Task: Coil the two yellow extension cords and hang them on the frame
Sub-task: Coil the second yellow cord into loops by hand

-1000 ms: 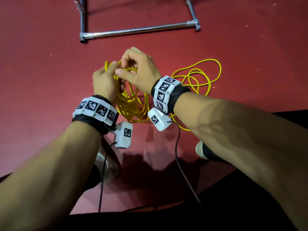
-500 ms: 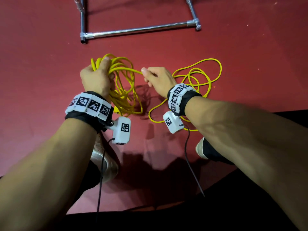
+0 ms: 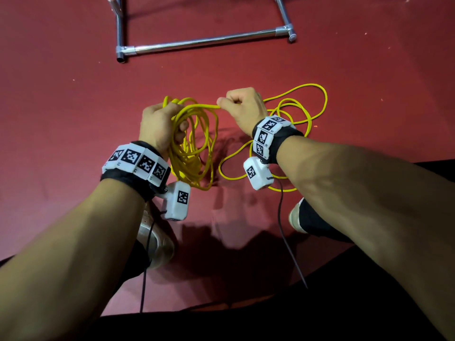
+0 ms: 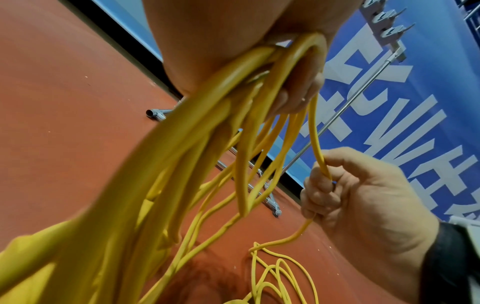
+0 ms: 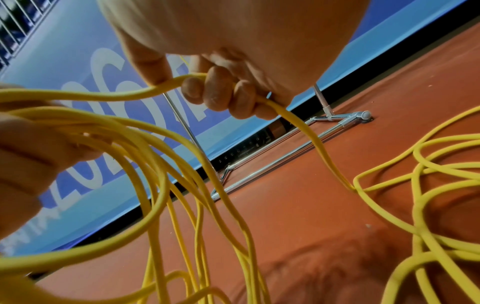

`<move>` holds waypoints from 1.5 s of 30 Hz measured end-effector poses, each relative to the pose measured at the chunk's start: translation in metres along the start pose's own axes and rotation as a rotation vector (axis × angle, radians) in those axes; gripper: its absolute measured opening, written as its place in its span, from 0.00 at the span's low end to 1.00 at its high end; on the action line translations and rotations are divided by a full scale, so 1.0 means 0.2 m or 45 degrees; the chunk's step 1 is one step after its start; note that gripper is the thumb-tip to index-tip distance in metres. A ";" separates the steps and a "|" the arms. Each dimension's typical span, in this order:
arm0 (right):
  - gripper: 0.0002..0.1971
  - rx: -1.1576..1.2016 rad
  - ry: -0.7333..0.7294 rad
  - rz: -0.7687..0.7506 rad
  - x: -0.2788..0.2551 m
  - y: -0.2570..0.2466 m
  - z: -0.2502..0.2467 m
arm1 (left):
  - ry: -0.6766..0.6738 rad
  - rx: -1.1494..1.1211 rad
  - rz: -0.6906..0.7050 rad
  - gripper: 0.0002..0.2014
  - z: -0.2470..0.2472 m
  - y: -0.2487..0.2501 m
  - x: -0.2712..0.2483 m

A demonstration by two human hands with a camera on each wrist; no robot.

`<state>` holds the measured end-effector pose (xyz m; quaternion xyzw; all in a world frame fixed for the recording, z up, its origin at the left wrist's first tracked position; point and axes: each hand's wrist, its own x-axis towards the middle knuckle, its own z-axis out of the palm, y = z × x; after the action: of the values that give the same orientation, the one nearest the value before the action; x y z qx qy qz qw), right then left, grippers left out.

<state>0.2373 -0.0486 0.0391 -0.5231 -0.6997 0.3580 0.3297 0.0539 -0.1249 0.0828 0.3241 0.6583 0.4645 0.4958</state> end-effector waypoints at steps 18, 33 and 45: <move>0.21 -0.169 -0.223 -0.239 0.02 -0.26 0.08 | 0.122 0.129 0.074 0.19 0.02 0.00 -0.01; 0.27 -0.132 -0.058 0.105 0.03 0.01 -0.06 | 0.194 0.045 0.154 0.09 -0.02 0.03 0.03; 0.20 -0.186 -0.092 -0.049 0.09 -0.16 -0.02 | 0.078 0.194 0.137 0.13 0.02 0.00 -0.01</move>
<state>0.2199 -0.0377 0.0697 -0.5190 -0.7453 0.3182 0.2718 0.0586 -0.1259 0.0828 0.3815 0.6883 0.4487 0.4236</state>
